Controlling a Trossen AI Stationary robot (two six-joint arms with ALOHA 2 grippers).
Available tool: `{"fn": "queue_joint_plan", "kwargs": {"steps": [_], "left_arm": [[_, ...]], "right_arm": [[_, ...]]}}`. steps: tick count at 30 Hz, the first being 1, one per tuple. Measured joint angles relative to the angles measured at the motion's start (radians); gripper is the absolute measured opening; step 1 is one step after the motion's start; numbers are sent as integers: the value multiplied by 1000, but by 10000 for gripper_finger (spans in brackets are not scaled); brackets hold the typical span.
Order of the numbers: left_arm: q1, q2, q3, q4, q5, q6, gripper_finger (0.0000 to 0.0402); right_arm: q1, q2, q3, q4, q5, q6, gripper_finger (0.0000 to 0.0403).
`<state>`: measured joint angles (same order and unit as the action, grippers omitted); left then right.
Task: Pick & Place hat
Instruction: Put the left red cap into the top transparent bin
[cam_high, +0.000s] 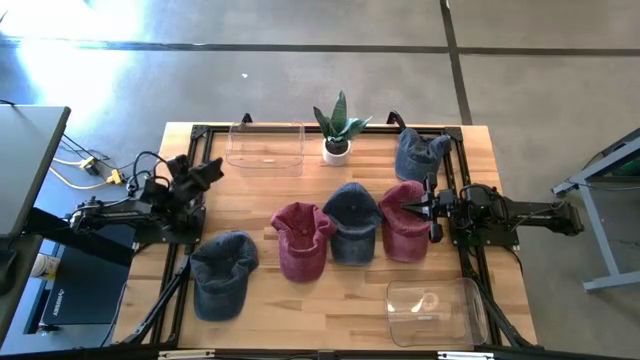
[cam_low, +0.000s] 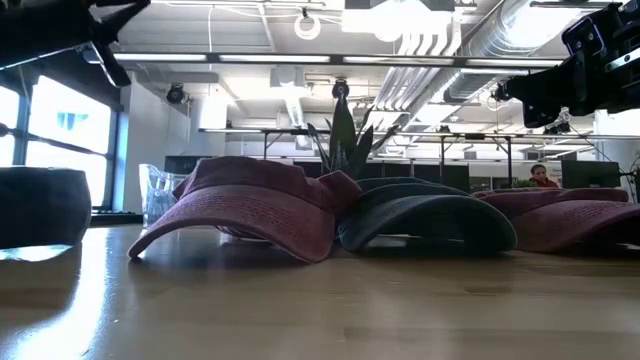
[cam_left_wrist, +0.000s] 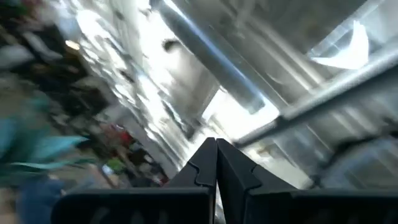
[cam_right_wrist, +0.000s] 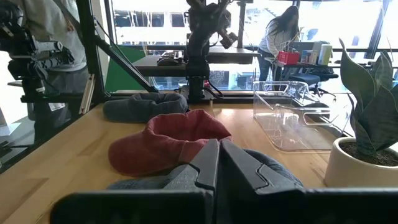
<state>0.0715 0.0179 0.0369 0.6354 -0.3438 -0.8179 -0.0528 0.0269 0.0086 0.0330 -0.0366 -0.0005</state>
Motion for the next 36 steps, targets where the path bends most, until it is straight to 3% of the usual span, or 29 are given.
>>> {"fn": "queue_joint_plan", "kwargs": {"steps": [2, 6, 14, 19, 25, 32, 36], "left_arm": [[0, 23, 37, -46, 0, 4, 1], [0, 141, 177, -212, 94, 12, 1], [0, 555, 594, -874, 257, 191, 1], [0, 813, 794, -1171, 335, 277, 11], [0, 1074, 926, -1296, 452, 216, 97], [11, 1360, 952, -1292, 499, -30, 230], [23, 1490, 952, -1289, 523, -135, 268]], "right_arm": [[0, 0, 0, 0, 0, 0, 12], [0, 0, 0, 0, 0, 0, 12], [0, 0, 0, 0, 0, 0, 12], [0, 0, 0, 0, 0, 0, 12], [0, 0, 0, 0, 0, 0, 12], [0, 0, 0, 0, 0, 0, 12], [0, 0, 0, 0, 0, 0, 12]]}}
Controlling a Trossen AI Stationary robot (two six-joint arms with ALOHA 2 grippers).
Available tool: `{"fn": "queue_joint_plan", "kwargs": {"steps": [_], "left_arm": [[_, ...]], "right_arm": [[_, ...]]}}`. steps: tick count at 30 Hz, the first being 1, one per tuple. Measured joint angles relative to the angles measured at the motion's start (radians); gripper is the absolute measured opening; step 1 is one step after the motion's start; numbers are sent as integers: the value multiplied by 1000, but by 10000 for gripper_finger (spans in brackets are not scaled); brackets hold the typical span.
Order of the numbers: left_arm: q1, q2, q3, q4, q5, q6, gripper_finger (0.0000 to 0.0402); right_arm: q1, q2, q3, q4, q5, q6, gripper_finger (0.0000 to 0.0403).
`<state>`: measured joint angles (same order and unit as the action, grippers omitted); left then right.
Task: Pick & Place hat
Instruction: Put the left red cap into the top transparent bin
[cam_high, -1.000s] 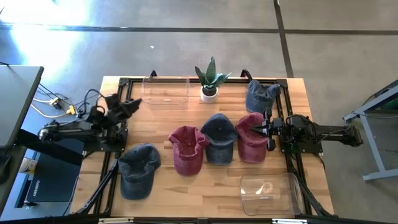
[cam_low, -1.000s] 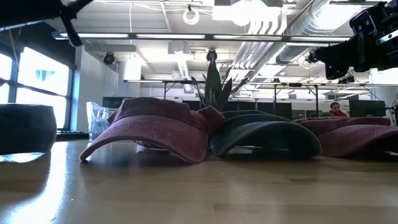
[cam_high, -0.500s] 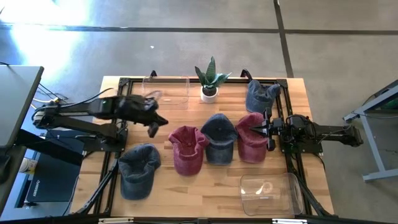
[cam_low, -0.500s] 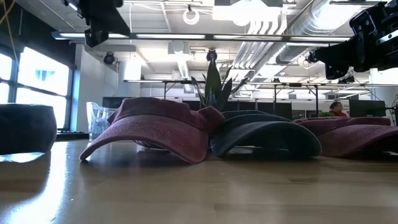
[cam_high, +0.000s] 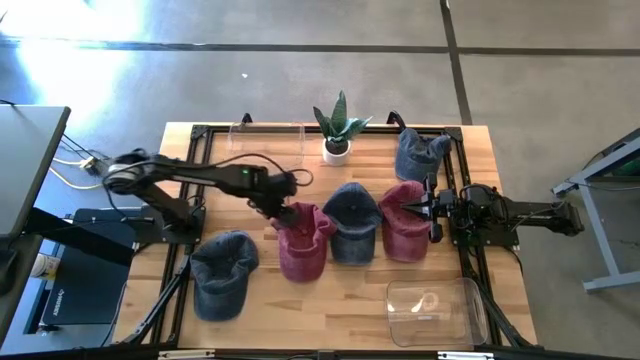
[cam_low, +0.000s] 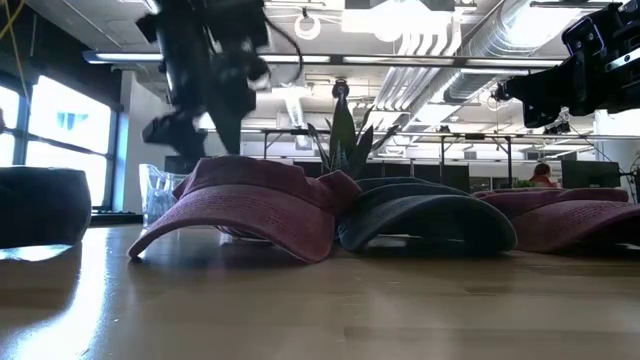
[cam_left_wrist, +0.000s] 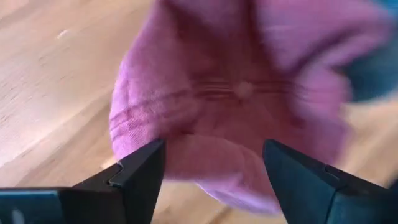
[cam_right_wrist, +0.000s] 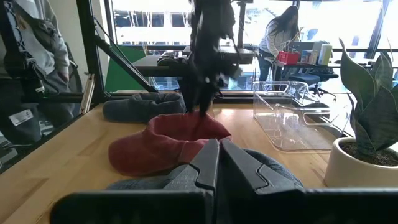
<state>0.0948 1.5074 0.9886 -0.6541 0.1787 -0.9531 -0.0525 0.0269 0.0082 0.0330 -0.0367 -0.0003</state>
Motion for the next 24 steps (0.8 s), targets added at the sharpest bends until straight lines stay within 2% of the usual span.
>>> {"fn": "queue_joint_plan", "kwargs": {"steps": [7, 12, 15, 18, 24], "left_arm": [[-3, 75, 6, 21, -101, -131, 263], [-17, 67, 127, -64, -177, -188, 252], [-18, 66, 213, -135, -250, -136, 248], [3, 86, 233, -137, -303, -47, 248], [60, 175, 227, -177, -288, 36, 247]], "right_arm": [[0, 0, 0, 0, 0, 0, 12], [0, 0, 0, 0, 0, 0, 12], [0, 0, 0, 0, 0, 0, 12], [0, 0, 0, 0, 0, 0, 12], [0, 0, 0, 0, 0, 0, 12]]}}
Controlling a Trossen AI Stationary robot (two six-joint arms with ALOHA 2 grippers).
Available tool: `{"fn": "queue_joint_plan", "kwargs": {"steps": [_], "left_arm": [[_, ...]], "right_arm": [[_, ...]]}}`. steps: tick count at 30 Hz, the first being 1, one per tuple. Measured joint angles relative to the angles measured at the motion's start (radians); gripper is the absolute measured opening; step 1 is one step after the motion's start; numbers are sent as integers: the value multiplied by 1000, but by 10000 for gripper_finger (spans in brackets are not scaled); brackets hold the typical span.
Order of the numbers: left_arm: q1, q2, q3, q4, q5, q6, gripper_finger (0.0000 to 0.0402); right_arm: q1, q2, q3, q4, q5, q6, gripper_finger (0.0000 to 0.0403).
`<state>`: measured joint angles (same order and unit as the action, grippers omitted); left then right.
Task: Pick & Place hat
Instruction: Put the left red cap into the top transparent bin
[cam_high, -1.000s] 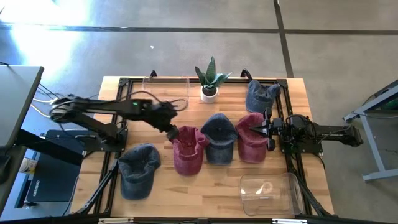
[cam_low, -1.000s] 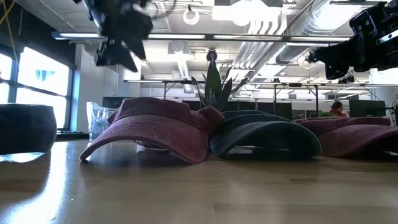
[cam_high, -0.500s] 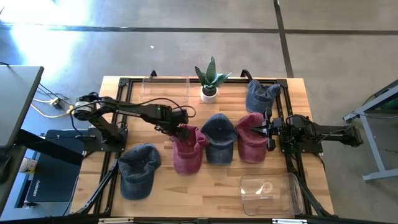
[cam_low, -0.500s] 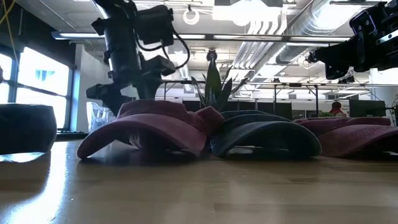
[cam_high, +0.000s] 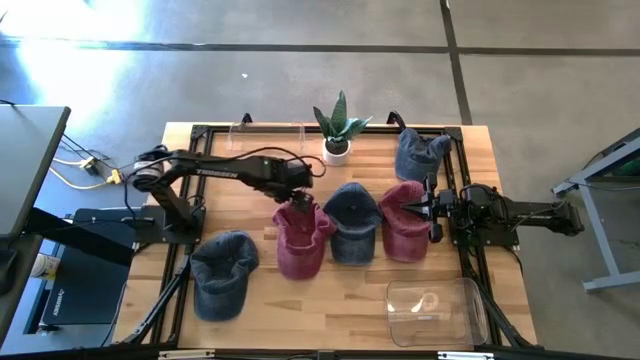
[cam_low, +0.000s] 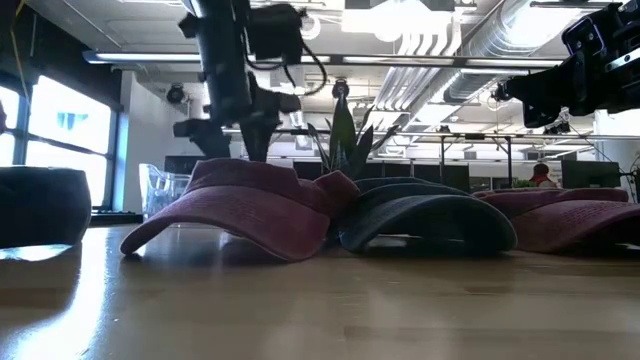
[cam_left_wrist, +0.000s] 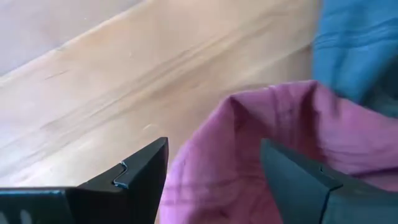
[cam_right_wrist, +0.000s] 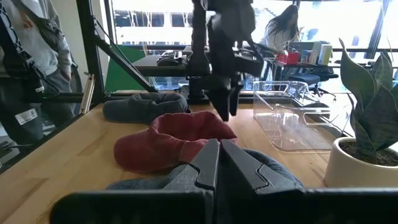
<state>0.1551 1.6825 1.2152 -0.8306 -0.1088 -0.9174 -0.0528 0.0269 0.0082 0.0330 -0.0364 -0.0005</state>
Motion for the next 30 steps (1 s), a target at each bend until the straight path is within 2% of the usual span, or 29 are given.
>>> {"fn": "queue_joint_plan", "kwargs": {"steps": [6, 10, 16, 21, 23, 26, 30], "left_arm": [[15, 59, -3, 26, 82, 111, 242], [15, 82, 0, 44, 130, 169, 211], [16, 147, -2, 68, 190, 241, 132], [15, 154, 2, 68, 236, 285, 27], [14, 125, 11, 29, 234, 287, 10], [12, 36, 75, -67, 203, 319, 12], [-14, -72, 202, -244, 70, 365, 4]], "right_arm": [[0, 0, 0, 0, 0, 0, 12], [0, 0, 0, -1, 0, 0, 12], [0, 0, 0, -1, 0, 0, 12], [0, 0, 0, -1, 0, 0, 12], [0, 0, 0, 0, 0, 0, 12], [0, 0, 0, 0, 0, 0, 12], [0, 0, 0, 0, 0, 0, 12]]}}
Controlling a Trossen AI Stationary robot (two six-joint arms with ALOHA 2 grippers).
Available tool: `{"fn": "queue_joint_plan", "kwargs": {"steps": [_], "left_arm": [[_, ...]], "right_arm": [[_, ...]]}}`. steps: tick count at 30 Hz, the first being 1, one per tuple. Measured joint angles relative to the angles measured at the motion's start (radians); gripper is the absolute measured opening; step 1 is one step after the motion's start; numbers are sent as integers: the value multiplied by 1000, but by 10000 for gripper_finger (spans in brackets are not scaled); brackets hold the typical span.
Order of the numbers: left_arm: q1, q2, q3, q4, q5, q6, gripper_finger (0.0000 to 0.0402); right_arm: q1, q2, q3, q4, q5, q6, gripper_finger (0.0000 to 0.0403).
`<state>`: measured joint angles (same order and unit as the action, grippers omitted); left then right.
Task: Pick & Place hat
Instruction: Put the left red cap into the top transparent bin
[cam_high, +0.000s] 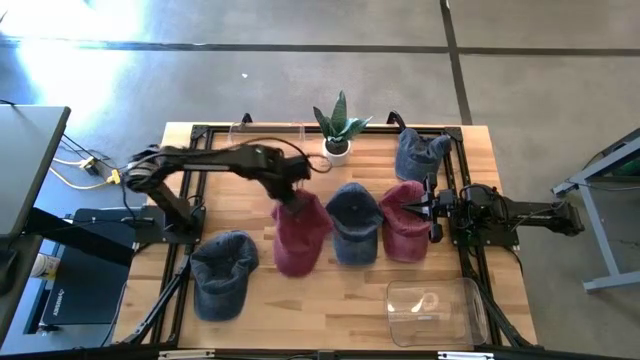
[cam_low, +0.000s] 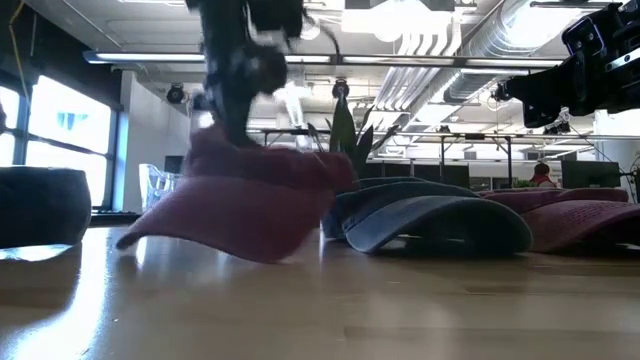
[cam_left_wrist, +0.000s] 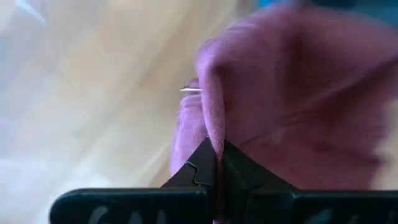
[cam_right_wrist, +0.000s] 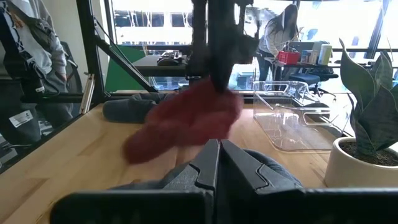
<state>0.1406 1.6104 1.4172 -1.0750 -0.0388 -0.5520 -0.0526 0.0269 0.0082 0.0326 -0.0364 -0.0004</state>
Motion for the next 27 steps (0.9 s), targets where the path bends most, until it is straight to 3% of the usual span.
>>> {"fn": "queue_joint_plan", "kwargs": {"steps": [6, 11, 14, 21, 27], "left_arm": [[-91, -132, 201, -101, -353, 118, 2], [-221, -155, 202, -64, -518, 208, 1], [-319, -153, 110, -40, -545, 165, 1], [-485, -151, -201, 254, -535, -105, 0], [-577, -151, -288, 218, -488, -322, 0]], "right_arm": [[0, 0, 0, 0, 0, 0, 12], [0, 0, 0, 0, 0, 0, 12], [0, 0, 0, 0, 0, 0, 12], [0, 0, 0, 0, 0, 0, 12], [0, 0, 0, 0, 0, 0, 12]]}}
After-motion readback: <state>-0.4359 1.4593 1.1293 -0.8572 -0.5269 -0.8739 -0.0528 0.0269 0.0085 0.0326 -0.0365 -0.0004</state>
